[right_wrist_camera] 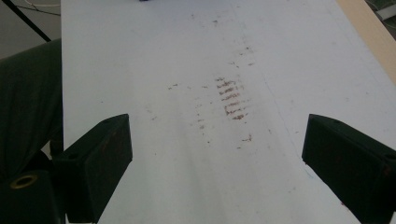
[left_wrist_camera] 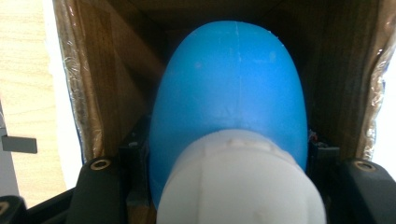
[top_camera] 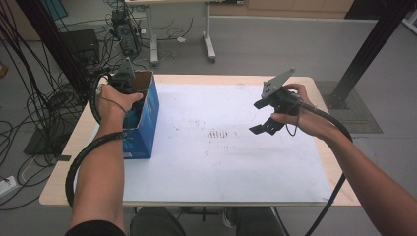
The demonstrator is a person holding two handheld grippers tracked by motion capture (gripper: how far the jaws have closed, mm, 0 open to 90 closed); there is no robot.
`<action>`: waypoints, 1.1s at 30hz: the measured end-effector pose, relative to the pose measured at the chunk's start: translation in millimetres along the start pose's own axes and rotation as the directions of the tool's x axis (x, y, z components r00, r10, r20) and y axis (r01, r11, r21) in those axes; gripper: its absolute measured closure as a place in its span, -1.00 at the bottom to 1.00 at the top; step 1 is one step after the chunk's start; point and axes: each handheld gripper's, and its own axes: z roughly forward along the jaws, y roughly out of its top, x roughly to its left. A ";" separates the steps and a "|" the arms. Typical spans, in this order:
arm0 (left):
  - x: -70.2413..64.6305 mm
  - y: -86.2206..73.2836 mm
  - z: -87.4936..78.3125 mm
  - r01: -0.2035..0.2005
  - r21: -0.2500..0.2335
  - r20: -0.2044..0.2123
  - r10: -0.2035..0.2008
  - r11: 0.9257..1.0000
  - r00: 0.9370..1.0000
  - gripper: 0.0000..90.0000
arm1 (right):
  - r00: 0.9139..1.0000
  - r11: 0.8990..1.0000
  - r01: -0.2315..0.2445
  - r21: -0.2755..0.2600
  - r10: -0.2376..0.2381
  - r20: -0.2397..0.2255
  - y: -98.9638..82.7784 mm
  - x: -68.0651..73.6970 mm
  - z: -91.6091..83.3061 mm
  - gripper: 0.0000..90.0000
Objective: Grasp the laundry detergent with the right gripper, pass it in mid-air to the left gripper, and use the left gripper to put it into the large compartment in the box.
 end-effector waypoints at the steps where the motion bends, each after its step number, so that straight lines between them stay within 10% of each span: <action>1: 0.0 -0.1 0.1 0.000 -0.001 0.000 0.000 1.000 1.000 -0.17 | 1.000 1.000 -0.001 -0.001 0.001 0.000 -0.1 0.1 0.0 -0.81; 33: 1.2 -1.3 2.0 0.003 -0.003 0.004 -0.002 1.000 1.000 -0.18 | 1.000 1.000 -0.003 0.009 0.003 0.018 -0.5 -0.8 -6.8 -0.81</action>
